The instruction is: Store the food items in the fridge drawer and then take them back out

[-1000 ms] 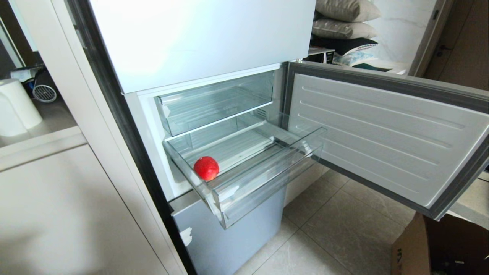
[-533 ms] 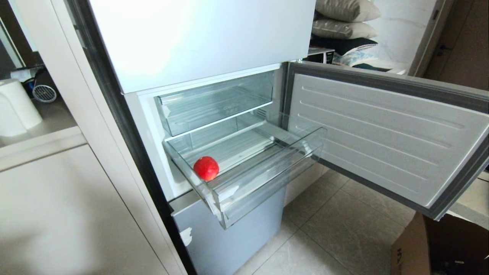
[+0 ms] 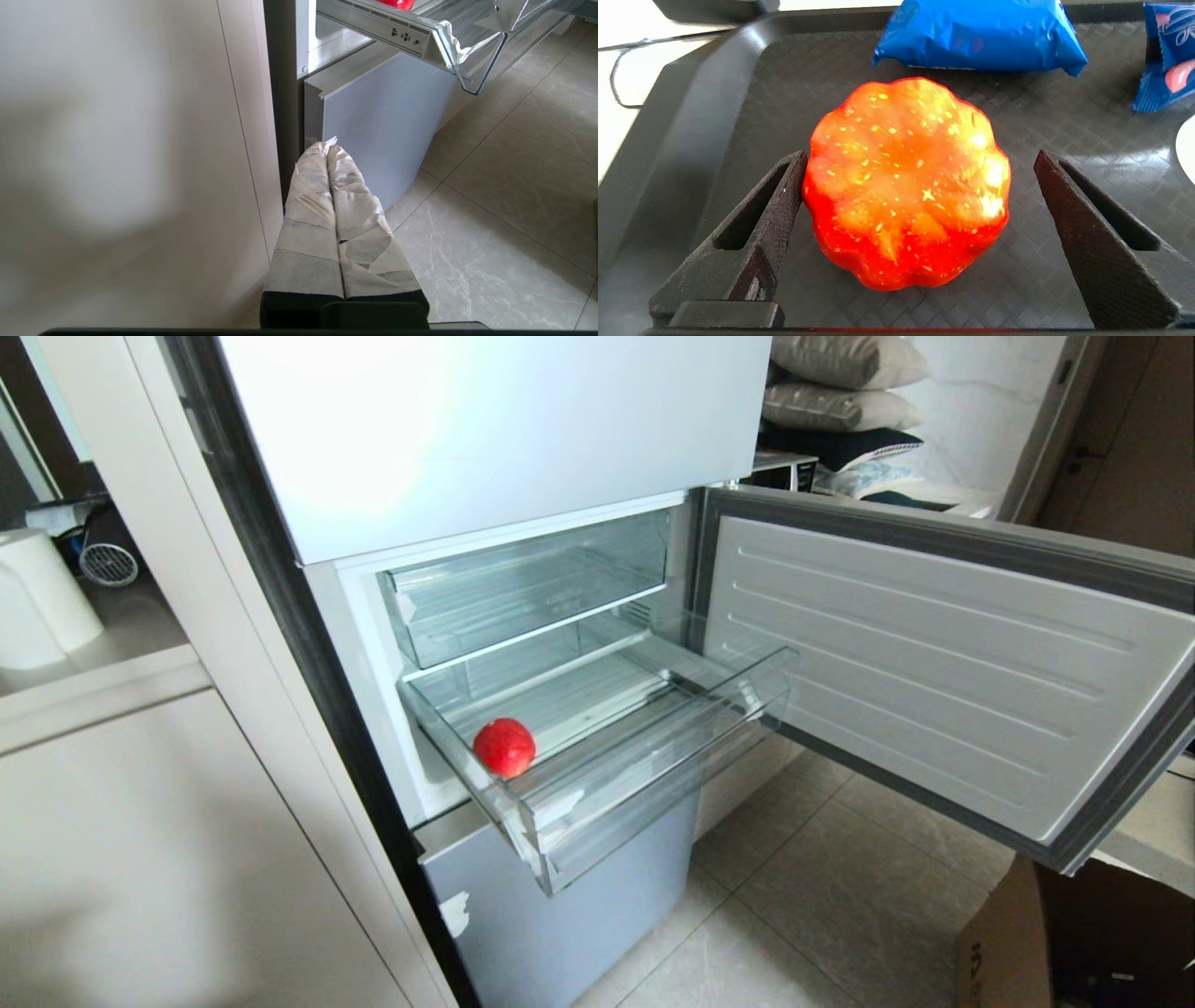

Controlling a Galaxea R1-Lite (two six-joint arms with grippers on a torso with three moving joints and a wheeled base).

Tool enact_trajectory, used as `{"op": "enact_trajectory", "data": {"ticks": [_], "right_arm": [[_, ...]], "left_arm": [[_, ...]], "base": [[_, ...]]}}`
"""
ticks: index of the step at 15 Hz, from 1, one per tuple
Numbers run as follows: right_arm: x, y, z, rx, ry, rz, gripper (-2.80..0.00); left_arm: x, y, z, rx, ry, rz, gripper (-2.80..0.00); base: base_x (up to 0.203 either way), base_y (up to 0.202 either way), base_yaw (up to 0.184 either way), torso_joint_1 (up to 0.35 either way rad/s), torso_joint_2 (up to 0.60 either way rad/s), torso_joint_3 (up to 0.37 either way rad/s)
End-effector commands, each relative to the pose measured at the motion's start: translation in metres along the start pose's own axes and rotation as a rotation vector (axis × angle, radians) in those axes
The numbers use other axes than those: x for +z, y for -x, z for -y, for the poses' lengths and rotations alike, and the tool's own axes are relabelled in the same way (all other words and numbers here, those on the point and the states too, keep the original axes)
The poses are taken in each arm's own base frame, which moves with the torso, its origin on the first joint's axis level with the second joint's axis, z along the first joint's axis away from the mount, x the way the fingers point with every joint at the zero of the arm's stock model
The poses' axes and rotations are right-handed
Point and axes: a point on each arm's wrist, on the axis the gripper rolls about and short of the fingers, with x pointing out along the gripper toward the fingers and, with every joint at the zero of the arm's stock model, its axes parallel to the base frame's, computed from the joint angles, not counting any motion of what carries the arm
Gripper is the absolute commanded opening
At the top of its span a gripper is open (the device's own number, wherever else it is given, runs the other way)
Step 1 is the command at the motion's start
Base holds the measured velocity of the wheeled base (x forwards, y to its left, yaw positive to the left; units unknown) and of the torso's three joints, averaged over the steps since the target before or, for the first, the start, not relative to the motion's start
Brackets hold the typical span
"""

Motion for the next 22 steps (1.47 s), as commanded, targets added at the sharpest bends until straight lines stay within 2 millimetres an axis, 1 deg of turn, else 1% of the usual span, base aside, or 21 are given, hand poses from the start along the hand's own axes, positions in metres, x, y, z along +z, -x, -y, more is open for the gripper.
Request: {"op": "enact_trajectory", "data": {"ticks": [1,3,4,8,9,11,12,14,15,17,19,20,22], "right_arm": [[-0.002,-0.005,0.002,0.002,0.001,0.004,0.00],[-0.004,-0.008,0.001,0.005,0.002,0.003,0.00],[-0.003,-0.008,0.000,0.009,0.003,0.005,-2.80],[-0.001,-0.009,-0.004,0.018,0.010,0.011,-2.80],[0.002,-0.006,-0.005,0.017,0.009,0.013,-2.80],[0.015,0.012,-0.011,0.020,0.002,0.021,-2.80],[0.025,0.026,-0.015,0.021,-0.006,0.027,-2.80],[0.044,0.061,-0.027,0.028,-0.015,0.036,-2.80],[0.051,0.079,-0.035,0.035,-0.016,0.035,-2.80],[0.059,0.116,-0.052,0.053,-0.017,0.021,-2.80],[0.060,0.158,-0.068,0.077,-0.013,0.009,-2.80],[0.057,0.178,-0.076,0.095,-0.009,0.006,-2.80],[0.044,0.222,-0.089,0.139,0.020,0.007,-2.80]], "left_arm": [[0.000,0.000,0.000,0.001,0.000,0.000,-2.80],[0.000,0.000,0.000,0.001,0.000,0.000,-2.80],[0.000,0.000,0.000,0.001,0.000,0.000,-2.80],[-0.001,0.000,0.000,0.001,0.000,-0.001,-2.80],[0.000,0.000,0.000,0.001,0.000,0.000,-2.80],[0.000,0.000,0.000,0.001,0.000,0.000,-2.80],[0.000,0.000,0.000,0.001,0.000,0.000,-2.80],[0.000,0.000,0.000,0.001,0.000,0.000,-2.80],[0.000,0.000,0.000,0.001,0.000,0.000,-2.80],[0.000,0.000,0.000,0.001,0.000,0.000,-2.80],[0.000,0.000,0.000,0.001,0.000,0.000,-2.80],[0.000,0.000,0.000,0.001,0.000,0.000,-2.80],[0.000,0.000,0.000,0.001,0.000,0.000,-2.80]], "base": [[0.000,0.000,0.000,0.000,0.00,0.000],[0.000,0.000,0.000,0.000,0.00,0.000],[0.000,0.000,0.000,0.000,0.00,0.000],[0.000,0.000,0.000,0.000,0.00,0.000],[0.000,0.000,0.000,0.000,0.00,0.000],[0.000,0.000,0.000,0.000,0.00,0.000],[0.000,0.000,0.000,0.000,0.00,0.000],[0.000,0.000,0.000,0.000,0.00,0.000],[0.000,0.000,0.000,0.000,0.00,0.000],[0.000,0.000,0.000,0.000,0.00,0.000],[0.000,0.000,0.000,0.000,0.00,0.000],[0.000,0.000,0.000,0.000,0.00,0.000],[0.000,0.000,0.000,0.000,0.00,0.000]]}}
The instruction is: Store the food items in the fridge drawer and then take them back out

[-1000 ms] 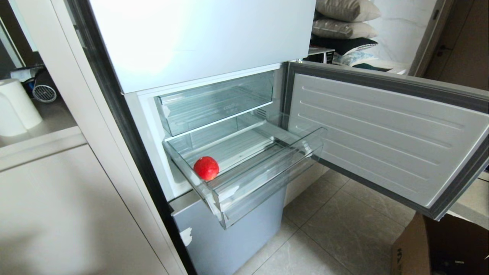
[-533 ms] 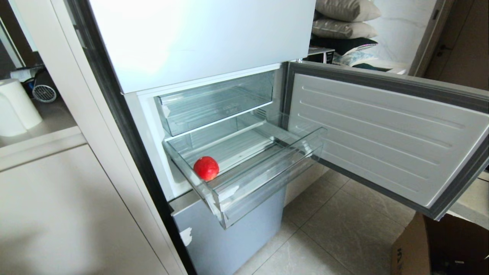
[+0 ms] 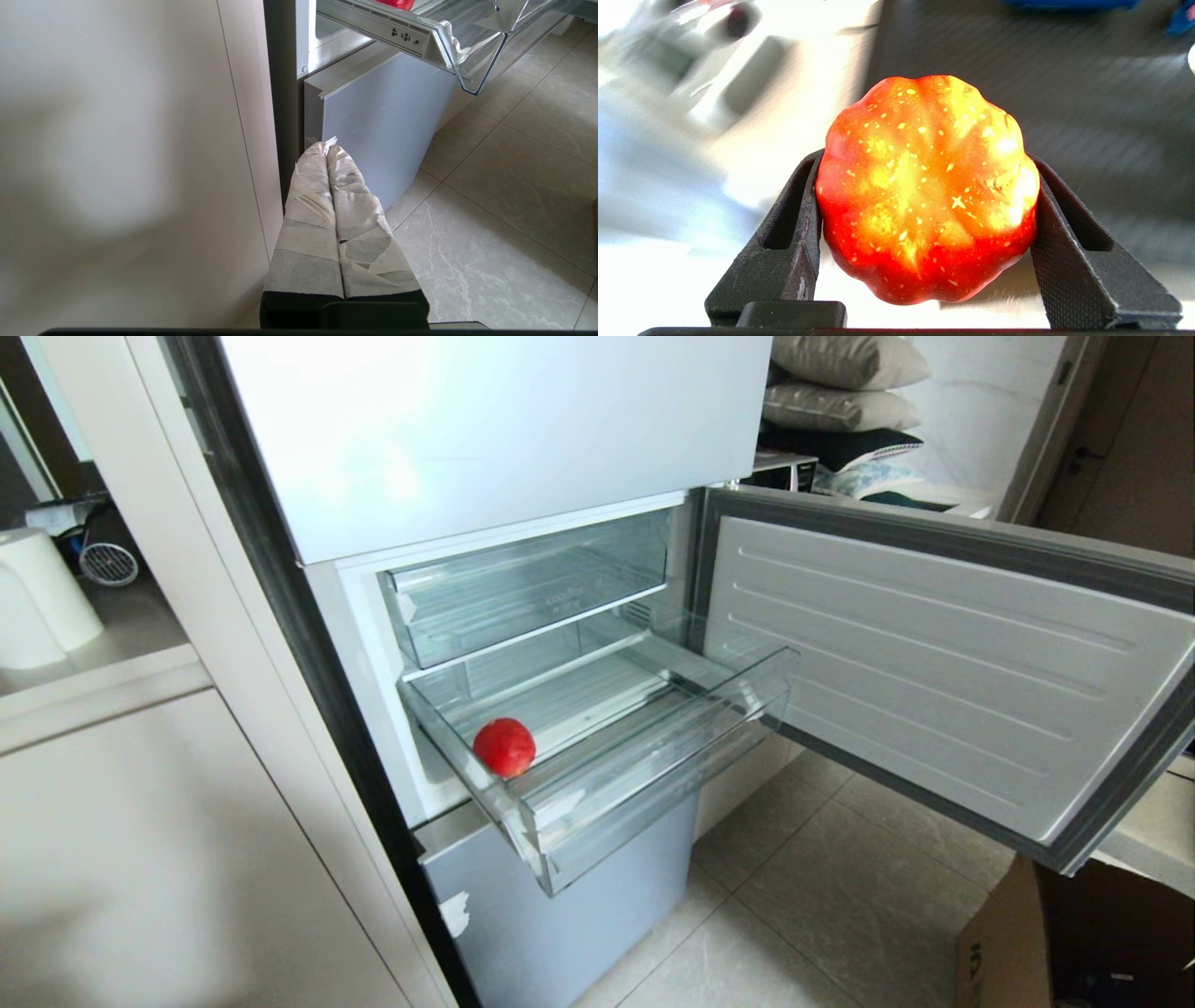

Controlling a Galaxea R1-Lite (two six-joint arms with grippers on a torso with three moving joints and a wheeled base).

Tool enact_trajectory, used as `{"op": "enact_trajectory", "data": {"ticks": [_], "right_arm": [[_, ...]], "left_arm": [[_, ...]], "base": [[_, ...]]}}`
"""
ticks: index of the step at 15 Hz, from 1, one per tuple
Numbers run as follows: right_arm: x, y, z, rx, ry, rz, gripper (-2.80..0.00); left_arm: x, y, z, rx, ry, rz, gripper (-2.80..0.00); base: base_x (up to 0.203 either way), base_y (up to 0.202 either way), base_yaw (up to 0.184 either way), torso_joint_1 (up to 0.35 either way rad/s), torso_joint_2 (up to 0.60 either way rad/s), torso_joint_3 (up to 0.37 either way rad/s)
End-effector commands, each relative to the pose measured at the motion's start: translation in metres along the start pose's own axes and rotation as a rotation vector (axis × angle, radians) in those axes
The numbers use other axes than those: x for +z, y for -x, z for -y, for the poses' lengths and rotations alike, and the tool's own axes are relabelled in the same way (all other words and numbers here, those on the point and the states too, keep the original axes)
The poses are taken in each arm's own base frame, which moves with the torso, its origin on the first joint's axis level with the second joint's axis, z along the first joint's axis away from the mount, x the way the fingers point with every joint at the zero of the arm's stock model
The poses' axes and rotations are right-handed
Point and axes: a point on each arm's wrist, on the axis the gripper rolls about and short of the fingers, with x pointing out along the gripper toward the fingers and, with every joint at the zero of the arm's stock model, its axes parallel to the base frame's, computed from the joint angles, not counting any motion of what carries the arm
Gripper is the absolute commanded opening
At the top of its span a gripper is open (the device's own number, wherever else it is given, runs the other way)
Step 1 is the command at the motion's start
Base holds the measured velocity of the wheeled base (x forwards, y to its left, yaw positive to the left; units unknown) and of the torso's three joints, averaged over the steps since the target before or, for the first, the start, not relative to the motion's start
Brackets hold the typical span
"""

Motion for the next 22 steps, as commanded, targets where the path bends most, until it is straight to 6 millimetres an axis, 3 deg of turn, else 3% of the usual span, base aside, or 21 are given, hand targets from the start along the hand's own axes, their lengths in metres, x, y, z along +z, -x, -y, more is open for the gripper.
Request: {"op": "enact_trajectory", "data": {"ticks": [1,3,6,13,22], "right_arm": [[-0.011,0.067,-0.028,0.048,0.073,0.066,-2.80],[-0.037,0.096,-0.040,0.124,0.129,0.052,-2.80],[-0.056,0.116,-0.049,0.196,0.150,0.041,-2.80],[-0.070,0.124,-0.055,0.247,0.146,0.003,-2.80],[-0.070,0.123,-0.060,0.288,0.156,-0.006,-2.80]], "left_arm": [[0.000,0.000,0.000,0.001,0.000,0.000,-2.80],[0.000,0.000,0.000,0.001,0.000,0.000,-2.80],[0.000,0.000,0.000,0.001,0.000,0.000,-2.80],[0.000,0.000,0.000,0.001,0.000,0.000,-2.80],[0.000,0.000,0.000,0.001,0.000,0.000,-2.80]], "base": [[0.000,0.000,0.000,0.000,0.00,0.000],[0.000,0.000,0.000,0.000,0.00,0.000],[0.000,0.000,0.000,0.000,0.00,0.000],[0.000,0.000,0.000,0.000,0.00,0.000],[0.000,-0.008,0.165,0.005,0.00,0.003]]}}
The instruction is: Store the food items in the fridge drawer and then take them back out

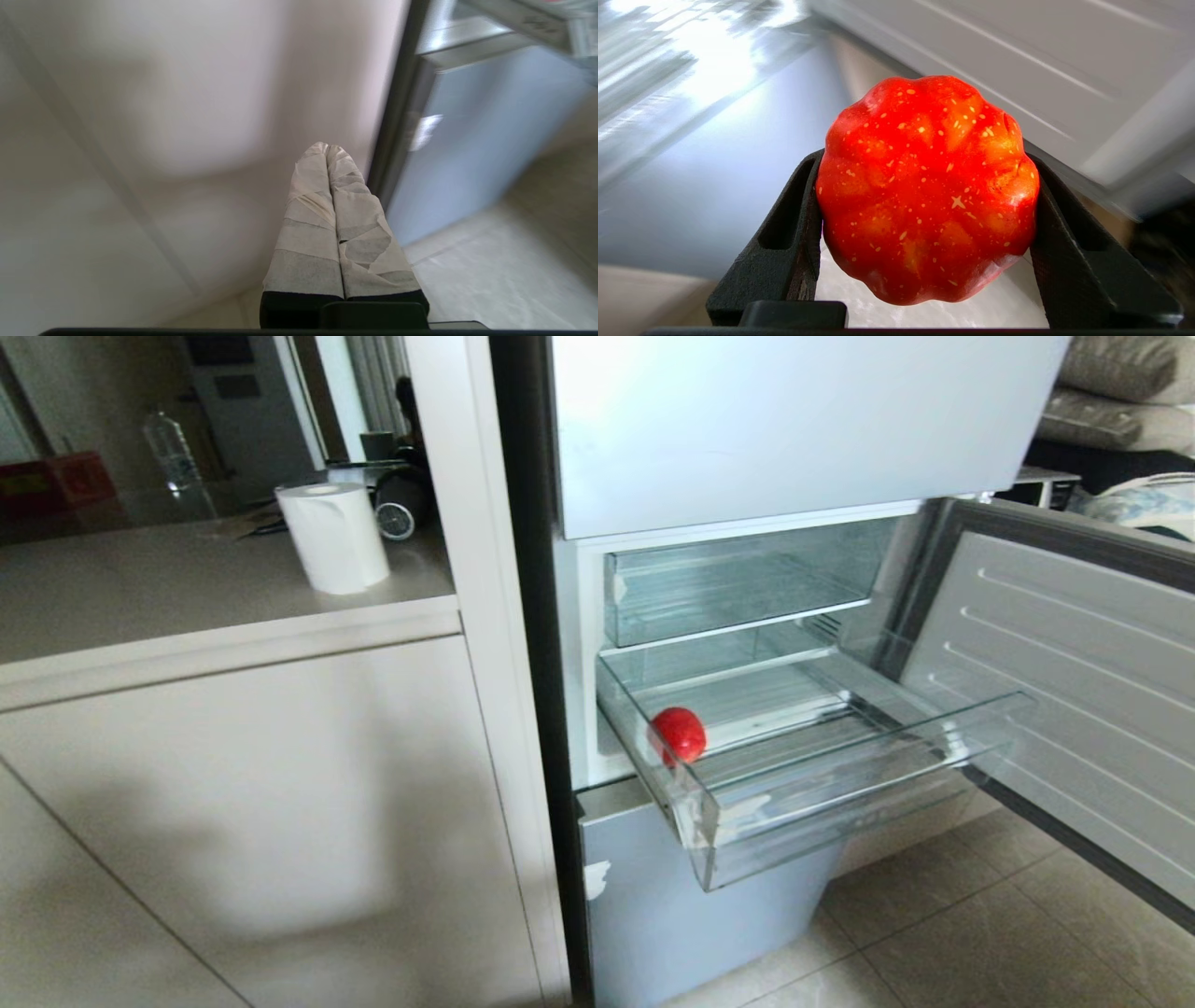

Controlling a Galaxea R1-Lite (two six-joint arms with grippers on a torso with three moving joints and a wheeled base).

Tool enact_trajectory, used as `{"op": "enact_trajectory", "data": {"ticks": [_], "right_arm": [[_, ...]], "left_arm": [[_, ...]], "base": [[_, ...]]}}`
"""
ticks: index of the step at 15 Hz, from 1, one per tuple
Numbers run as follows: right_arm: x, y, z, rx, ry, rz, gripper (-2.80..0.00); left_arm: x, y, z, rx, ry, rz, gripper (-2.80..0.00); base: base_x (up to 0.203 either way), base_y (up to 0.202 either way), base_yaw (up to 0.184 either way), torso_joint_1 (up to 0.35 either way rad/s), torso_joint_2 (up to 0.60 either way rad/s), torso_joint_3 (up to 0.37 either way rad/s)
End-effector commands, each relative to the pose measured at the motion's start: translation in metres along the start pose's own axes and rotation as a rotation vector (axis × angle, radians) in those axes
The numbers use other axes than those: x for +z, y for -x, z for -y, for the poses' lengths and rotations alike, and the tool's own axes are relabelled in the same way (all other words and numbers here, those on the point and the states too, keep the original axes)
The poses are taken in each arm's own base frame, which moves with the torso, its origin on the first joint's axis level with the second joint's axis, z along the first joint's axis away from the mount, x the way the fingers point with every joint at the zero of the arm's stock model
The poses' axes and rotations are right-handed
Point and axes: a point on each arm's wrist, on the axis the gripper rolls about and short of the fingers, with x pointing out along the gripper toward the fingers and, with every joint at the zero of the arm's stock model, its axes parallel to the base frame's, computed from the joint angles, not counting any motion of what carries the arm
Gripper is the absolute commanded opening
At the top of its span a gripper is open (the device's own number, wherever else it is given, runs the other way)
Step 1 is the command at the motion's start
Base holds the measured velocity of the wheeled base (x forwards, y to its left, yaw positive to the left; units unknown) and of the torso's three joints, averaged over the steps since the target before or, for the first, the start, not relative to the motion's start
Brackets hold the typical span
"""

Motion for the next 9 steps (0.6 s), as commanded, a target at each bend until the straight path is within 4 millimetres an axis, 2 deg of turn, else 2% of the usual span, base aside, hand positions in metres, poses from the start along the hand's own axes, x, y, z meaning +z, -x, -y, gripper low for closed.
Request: {"op": "enact_trajectory", "data": {"ticks": [1,5,7,9], "right_arm": [[0.002,-0.002,-0.002,0.024,0.011,0.003,-2.80],[0.009,-0.006,-0.008,0.095,0.057,0.023,-2.80],[0.023,-0.011,-0.013,0.171,0.101,0.054,-2.80],[0.045,-0.025,-0.022,0.254,0.135,0.085,-2.80]], "left_arm": [[0.000,0.000,0.000,0.001,0.000,0.000,-2.80],[0.000,0.000,0.000,0.001,0.000,0.000,-2.80],[0.000,0.000,0.000,0.001,0.000,0.000,-2.80],[0.000,0.000,0.000,0.001,0.000,0.000,-2.80]], "base": [[0.003,-0.011,0.173,0.002,0.00,0.002],[0.000,-0.009,0.173,0.004,0.00,0.004],[0.000,-0.009,0.153,0.002,0.00,0.004],[0.002,-0.003,0.045,0.000,0.00,0.001]]}}
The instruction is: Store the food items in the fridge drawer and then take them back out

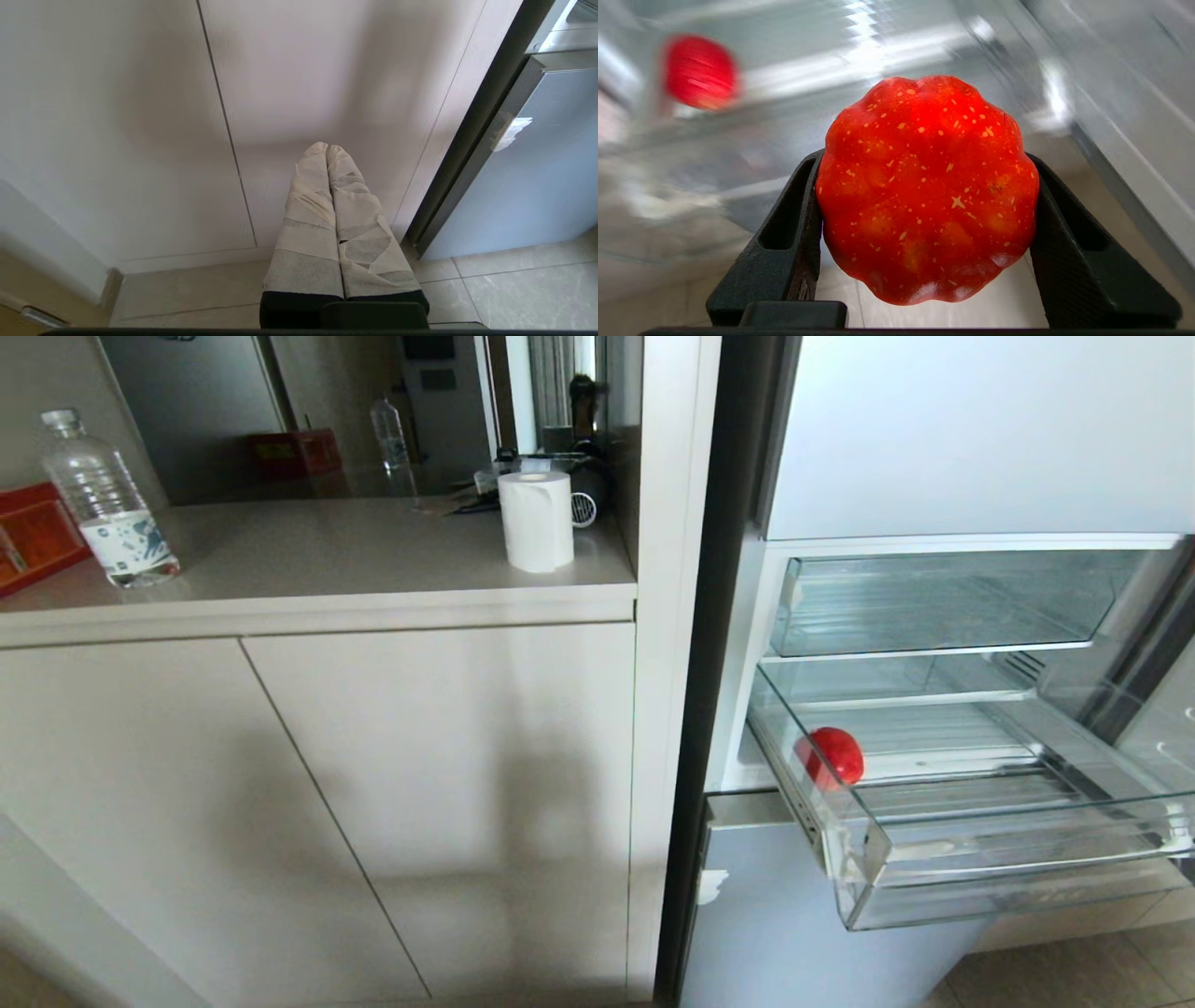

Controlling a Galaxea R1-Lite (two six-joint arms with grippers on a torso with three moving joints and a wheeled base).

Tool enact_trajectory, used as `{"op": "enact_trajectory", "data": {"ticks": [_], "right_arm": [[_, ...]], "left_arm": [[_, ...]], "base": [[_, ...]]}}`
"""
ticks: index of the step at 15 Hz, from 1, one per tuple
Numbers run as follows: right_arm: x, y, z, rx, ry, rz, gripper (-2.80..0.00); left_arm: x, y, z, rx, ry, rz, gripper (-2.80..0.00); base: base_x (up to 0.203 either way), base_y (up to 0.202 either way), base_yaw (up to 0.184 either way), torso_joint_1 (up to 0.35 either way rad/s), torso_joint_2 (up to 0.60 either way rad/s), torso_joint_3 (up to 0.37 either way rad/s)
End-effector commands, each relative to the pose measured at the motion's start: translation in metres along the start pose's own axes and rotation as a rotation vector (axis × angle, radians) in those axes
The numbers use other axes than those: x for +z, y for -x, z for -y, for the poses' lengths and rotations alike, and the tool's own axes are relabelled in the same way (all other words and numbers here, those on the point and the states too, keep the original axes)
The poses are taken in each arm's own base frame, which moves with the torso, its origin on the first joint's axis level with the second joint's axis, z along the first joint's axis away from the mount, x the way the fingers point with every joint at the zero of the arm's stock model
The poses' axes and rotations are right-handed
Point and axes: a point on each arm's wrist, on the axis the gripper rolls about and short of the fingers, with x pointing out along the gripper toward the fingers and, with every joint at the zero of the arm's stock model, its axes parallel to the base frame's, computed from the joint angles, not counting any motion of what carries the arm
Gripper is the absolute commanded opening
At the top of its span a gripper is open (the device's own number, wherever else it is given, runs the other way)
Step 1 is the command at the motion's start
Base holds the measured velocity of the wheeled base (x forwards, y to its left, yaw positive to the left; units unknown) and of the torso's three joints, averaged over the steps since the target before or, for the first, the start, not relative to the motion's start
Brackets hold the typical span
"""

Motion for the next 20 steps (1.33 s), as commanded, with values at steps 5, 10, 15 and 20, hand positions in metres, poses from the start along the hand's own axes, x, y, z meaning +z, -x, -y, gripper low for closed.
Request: {"op": "enact_trajectory", "data": {"ticks": [5,10,15,20], "right_arm": [[0.057,-0.067,-0.026,0.166,0.036,-0.090,-2.80],[0.052,-0.145,-0.054,0.197,0.021,-0.239,-2.80],[0.056,-0.209,-0.084,0.263,-0.013,-0.260,-2.80],[0.038,-0.252,-0.102,0.277,0.000,-0.310,-2.80]], "left_arm": [[0.000,0.000,0.000,0.001,0.000,0.000,-2.80],[0.000,0.000,0.000,0.001,0.000,0.000,-2.80],[0.000,0.000,0.000,0.001,0.000,0.000,-2.80],[0.000,0.000,0.000,0.001,0.000,0.000,-2.80]], "base": [[0.000,0.000,0.000,0.000,0.00,0.000],[0.000,0.000,0.000,0.000,0.00,0.000],[0.000,0.000,0.000,0.000,0.00,0.000],[0.000,0.000,0.000,0.000,0.00,0.000]]}}
